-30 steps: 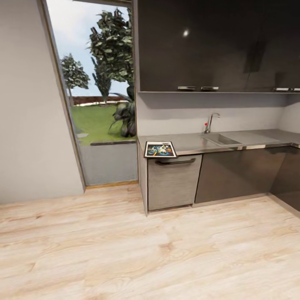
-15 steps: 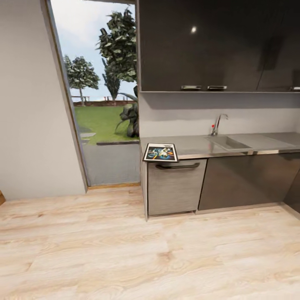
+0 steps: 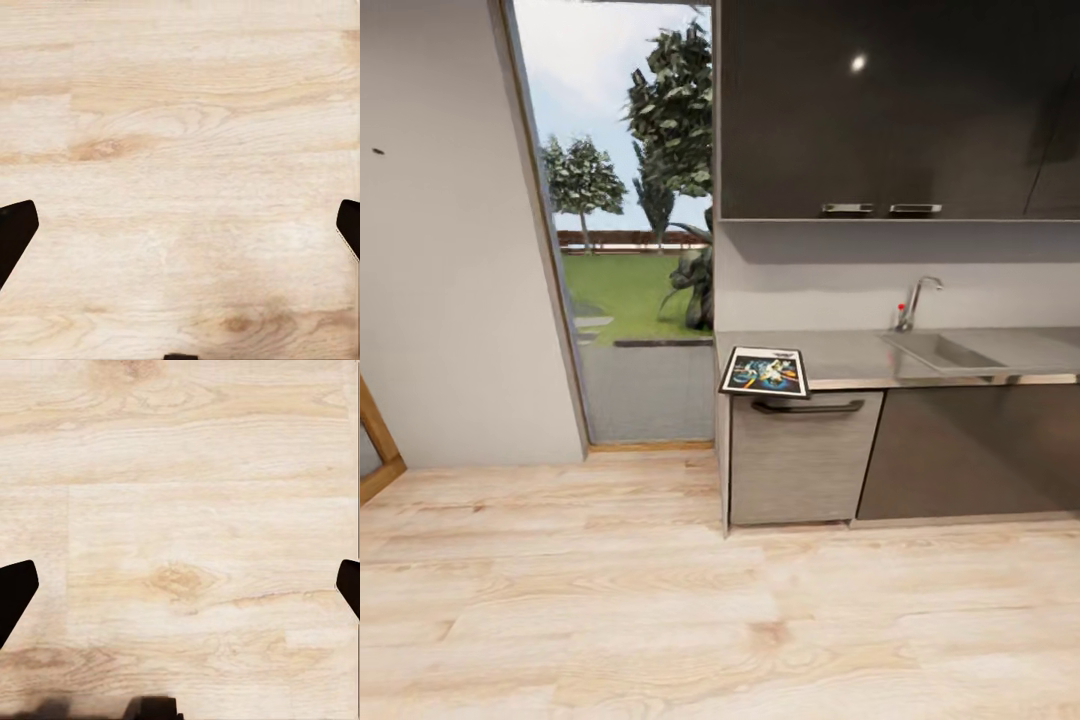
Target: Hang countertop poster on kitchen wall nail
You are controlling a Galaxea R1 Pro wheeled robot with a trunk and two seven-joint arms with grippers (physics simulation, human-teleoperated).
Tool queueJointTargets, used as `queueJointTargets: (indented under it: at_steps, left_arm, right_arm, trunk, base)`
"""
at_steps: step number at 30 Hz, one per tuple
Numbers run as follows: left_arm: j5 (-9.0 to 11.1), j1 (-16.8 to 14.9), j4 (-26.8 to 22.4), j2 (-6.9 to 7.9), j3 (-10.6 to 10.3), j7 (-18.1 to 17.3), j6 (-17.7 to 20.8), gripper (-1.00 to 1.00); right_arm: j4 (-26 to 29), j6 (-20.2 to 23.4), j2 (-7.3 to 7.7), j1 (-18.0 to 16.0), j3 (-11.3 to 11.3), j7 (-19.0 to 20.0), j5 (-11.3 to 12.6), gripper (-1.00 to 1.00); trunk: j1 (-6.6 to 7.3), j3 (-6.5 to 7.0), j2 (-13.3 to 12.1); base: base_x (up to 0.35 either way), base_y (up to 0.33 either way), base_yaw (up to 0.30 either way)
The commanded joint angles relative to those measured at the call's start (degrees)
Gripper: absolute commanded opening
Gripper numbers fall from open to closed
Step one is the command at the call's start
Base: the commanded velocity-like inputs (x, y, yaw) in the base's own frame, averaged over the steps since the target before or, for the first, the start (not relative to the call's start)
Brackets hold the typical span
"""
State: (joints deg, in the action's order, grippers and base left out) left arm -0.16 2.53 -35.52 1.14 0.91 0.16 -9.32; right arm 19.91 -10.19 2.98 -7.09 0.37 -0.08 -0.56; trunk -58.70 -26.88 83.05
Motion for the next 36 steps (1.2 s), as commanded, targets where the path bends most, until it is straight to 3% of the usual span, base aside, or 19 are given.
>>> queueJointTargets:
  at_steps: [1, 19, 27, 30, 31, 32, 33, 34, 35, 36]
  left_arm:
    - [0.0, 0.0, -0.1, -0.01, 0.1, 0.0, -0.1, 1.00]
    - [0.0, 0.0, -0.1, -0.06, 0.1, 0.0, -0.1, 1.00]
    - [0.3, 0.0, -0.9, -0.04, 0.0, -0.3, -0.3, 1.00]
    - [0.4, 0.0, -3.7, -0.06, -0.1, -0.8, -0.3, 1.00]
    - [0.7, 0.0, -9.7, -0.09, -0.1, -3.1, 0.1, 1.00]
    - [1.1, 0.0, -11.6, -0.11, -0.1, -3.8, 0.3, 1.00]
    - [1.6, 0.0, -13.5, -0.14, -0.1, -4.4, 0.6, 1.00]
    - [7.9, 0.0, -26.4, -0.50, -0.4, -6.1, 7.9, 1.00]
    - [9.5, 0.0, -28.6, -0.54, -0.5, -6.3, 9.8, 1.00]
    - [13.3, 0.0, -33.0, -0.59, -0.7, -6.4, 13.9, 1.00]
  right_arm:
    - [0.0, -0.2, 0.03, 0.0, 0.0, 0.0, -0.1, 1.00]
    - [0.0, -0.2, 0.07, 0.0, 0.0, 0.0, -0.1, 1.00]
    - [-0.1, -5.8, 0.02, 0.0, -0.1, 0.0, -0.1, 1.00]
    - [-0.1, -6.2, 0.02, 0.0, -0.1, 0.0, -0.1, 1.00]
    - [-0.1, -6.3, 0.01, 0.0, -0.1, 0.0, -0.1, 1.00]
    - [-0.1, -6.3, 0.03, 0.0, -0.1, 0.0, -0.1, 1.00]
    - [-0.1, -6.4, 0.02, 0.0, -0.1, 0.0, -0.1, 1.00]
    - [-0.1, -6.4, 0.08, 0.0, -0.1, 0.0, -0.1, 1.00]
    - [-0.1, -6.4, 0.08, 0.0, -0.1, 0.0, 0.0, 1.00]
    - [-0.1, -6.4, 0.09, 0.0, -0.1, 0.0, 0.0, 1.00]
  trunk:
    - [-0.03, -0.05, 0.0]
    - [-0.03, -0.05, 0.0]
    - [-0.03, -0.05, 0.0]
    - [-0.03, -0.05, 0.0]
    - [-0.03, -0.05, 0.0]
    - [-0.03, -0.05, 0.0]
    - [-0.03, -0.05, 0.0]
    - [-0.03, -0.05, 0.0]
    - [-0.03, -0.05, 0.0]
    - [-0.03, -0.05, 0.0]
  base:
    - [0.255, -0.125, 0.013]
    - [0.283, -0.131, 0.002]
    - [0.256, -0.118, 0.000]
    - [0.086, -0.040, 0.000]
    - [0.025, -0.012, 0.000]
    - [0.020, -0.009, 0.000]
    - [0.016, -0.007, 0.000]
    - [0.004, -0.002, 0.000]
    - [0.003, -0.002, 0.000]
    - [0.002, -0.001, 0.000]
